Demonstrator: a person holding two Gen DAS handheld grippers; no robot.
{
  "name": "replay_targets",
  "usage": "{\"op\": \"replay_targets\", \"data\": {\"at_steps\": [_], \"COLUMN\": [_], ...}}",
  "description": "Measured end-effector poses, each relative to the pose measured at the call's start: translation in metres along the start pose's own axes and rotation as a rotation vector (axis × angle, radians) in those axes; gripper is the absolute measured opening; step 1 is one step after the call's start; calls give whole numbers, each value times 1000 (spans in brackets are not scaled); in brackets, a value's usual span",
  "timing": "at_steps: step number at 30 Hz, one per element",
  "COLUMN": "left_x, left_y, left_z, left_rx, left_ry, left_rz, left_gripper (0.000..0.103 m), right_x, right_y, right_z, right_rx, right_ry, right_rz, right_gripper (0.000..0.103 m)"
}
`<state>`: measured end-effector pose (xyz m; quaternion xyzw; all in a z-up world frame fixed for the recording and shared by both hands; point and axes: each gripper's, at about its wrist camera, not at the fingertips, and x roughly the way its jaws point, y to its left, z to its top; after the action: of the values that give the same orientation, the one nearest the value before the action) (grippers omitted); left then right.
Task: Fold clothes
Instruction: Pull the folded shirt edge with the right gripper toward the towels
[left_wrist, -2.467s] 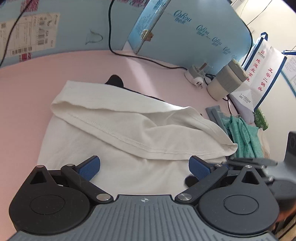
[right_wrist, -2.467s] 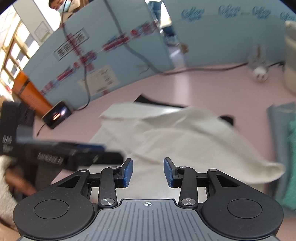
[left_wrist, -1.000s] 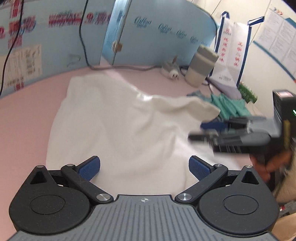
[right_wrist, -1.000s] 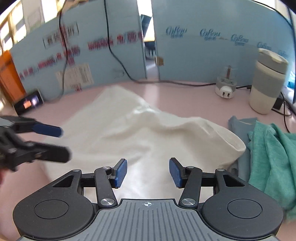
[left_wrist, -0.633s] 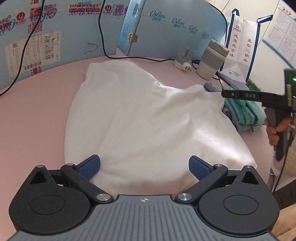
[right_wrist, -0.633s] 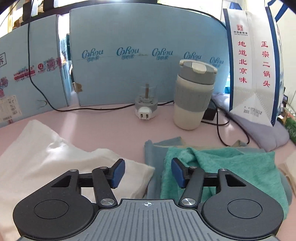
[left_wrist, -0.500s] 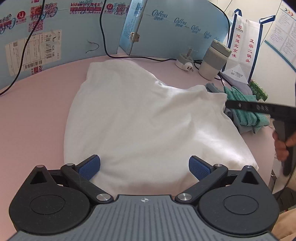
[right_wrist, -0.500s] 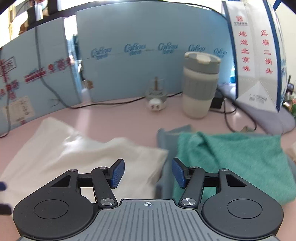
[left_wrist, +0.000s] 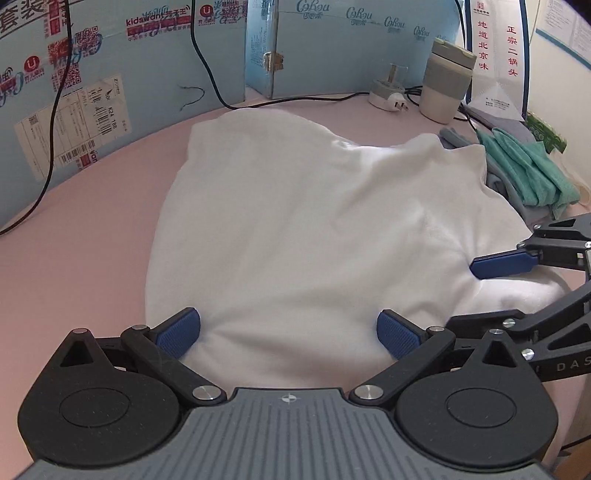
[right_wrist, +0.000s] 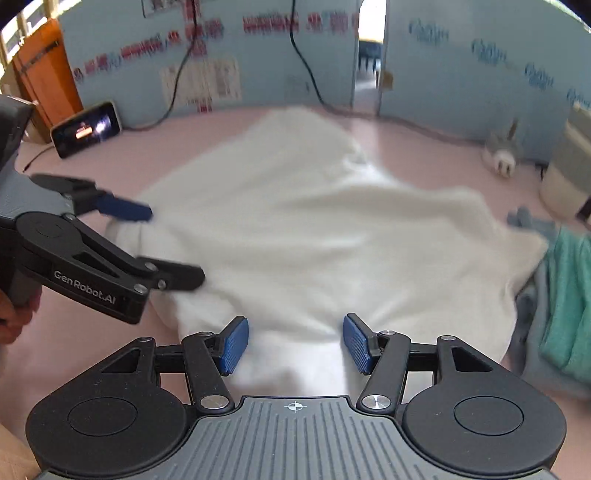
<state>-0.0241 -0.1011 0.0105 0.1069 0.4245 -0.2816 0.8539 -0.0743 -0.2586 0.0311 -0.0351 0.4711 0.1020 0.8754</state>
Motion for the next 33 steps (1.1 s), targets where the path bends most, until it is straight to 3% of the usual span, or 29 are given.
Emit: {"op": "replay_targets", "data": {"at_steps": [4, 11, 16, 17, 19, 23, 28, 31, 33], "left_x": [-3, -16, -22, -21, -21, -33, -43, -41, -37], "left_y": [4, 14, 17, 16, 14, 16, 13, 2, -8], "left_z": [-2, -14, -27, -26, -20, -8, 6, 15, 21], "left_rx": [14, 8, -20, -30, -58, -115, -120, -99, -76], "left_ry": [10, 62, 36, 41, 56, 31, -27, -46, -52], "left_rz": [1, -12, -15, -6, 2, 19, -9, -47, -80], "left_gripper": [103, 103, 103, 103, 103, 103, 103, 103, 103], "right_x": [-7, -19, -26, -26, -21, -23, -58, -73, -82], "right_y": [6, 3, 9, 10, 11, 15, -17, -36, -47], "right_z": [-11, -26, -43, -45, -42, -33, -21, -25, -34], "right_rx": [-65, -62, -121, -128, -139, -153, 34, 111, 178], "right_ry": [29, 80, 85, 81, 79, 62, -48, -47, -27], "right_rz": [-18, 6, 9, 13, 24, -25, -91, -171, -170], "right_gripper": [66, 67, 68, 72, 89, 89, 89, 89, 89]}}
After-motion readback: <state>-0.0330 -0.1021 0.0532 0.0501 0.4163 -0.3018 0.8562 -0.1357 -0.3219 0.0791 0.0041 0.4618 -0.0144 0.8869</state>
